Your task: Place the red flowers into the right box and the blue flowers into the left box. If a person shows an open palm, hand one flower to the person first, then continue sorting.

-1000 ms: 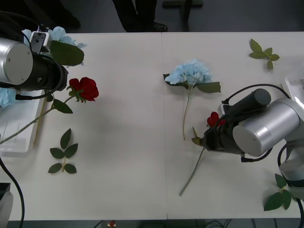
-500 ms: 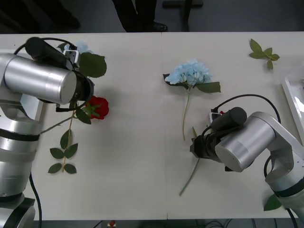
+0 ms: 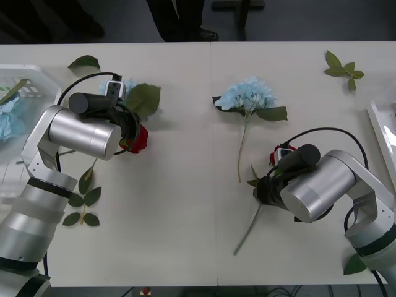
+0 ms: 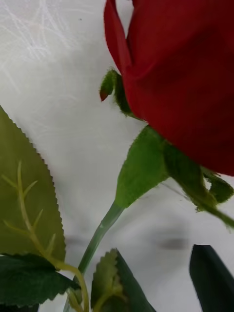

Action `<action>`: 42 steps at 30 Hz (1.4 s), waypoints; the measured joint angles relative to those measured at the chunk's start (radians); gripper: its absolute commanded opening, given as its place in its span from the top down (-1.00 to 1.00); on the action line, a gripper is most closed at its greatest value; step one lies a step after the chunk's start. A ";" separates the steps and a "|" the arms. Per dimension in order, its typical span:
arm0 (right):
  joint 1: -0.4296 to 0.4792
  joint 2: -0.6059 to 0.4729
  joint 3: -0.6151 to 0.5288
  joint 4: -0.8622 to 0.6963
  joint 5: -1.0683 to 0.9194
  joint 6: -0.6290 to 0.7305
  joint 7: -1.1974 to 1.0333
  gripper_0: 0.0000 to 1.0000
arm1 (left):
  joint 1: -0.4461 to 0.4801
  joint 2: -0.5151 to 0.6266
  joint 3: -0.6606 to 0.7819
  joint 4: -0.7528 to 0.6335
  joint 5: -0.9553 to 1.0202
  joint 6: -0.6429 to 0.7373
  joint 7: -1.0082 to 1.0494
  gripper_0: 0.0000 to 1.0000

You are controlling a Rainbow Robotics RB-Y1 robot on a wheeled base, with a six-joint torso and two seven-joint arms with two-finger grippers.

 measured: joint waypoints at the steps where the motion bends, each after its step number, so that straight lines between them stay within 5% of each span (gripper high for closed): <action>1: 0.000 0.000 0.000 0.001 0.001 0.000 0.000 0.44 | 0.004 0.000 0.000 0.000 0.000 -0.001 0.000 -1.00; 2: 0.000 0.000 0.000 0.001 0.001 0.000 0.000 0.66 | 0.007 0.000 0.000 0.000 0.000 -0.001 0.000 -1.00; 7: 0.000 0.000 0.000 0.001 0.001 0.000 0.000 0.98 | 0.010 0.000 0.001 0.000 0.000 0.001 0.000 -1.00; 19: -0.001 -0.003 0.000 0.001 0.001 0.006 0.000 1.00 | 0.010 0.024 0.083 -0.317 0.081 0.503 -0.001 -1.00; 24: -0.030 -0.048 -0.003 -0.034 0.001 0.084 0.000 1.00 | 0.010 0.070 0.169 -0.419 0.167 0.593 -0.046 -1.00; 30: -0.058 -0.104 -0.128 -0.156 -0.017 0.208 0.011 1.00 | 0.010 0.093 0.241 -0.399 0.161 0.521 -0.174 -1.00; 42: -0.091 -0.122 -0.589 -0.136 -0.060 0.345 0.384 1.00 | -0.077 0.092 0.163 -0.058 0.146 0.202 -0.196 -1.00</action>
